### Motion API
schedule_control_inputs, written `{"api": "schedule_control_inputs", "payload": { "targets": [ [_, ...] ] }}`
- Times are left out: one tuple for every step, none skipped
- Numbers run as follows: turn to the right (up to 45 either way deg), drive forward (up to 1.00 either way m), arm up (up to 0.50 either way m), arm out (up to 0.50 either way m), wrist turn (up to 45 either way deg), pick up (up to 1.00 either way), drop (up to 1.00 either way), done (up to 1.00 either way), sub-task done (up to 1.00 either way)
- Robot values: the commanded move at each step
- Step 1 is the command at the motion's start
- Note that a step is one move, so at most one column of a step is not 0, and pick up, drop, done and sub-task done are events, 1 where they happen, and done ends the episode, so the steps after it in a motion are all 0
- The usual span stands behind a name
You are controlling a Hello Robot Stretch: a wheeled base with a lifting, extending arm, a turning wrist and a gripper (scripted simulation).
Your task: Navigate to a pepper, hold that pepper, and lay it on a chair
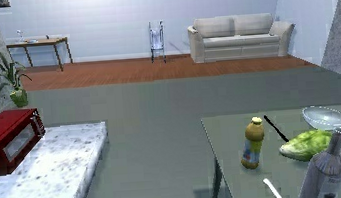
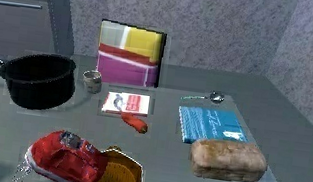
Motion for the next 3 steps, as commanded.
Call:
{"api": "schedule_control_inputs", "payload": {
  "targets": [
    [0.0,0.0,0.5,0.0,0.0,0.0,0.0,0.0,0.0],
    [0.0,0.0,0.38,0.0,0.0,0.0,0.0,0.0,0.0],
    [0.0,0.0,0.0,0.42,0.0,0.0,0.0,0.0,0.0]
  ]
}}
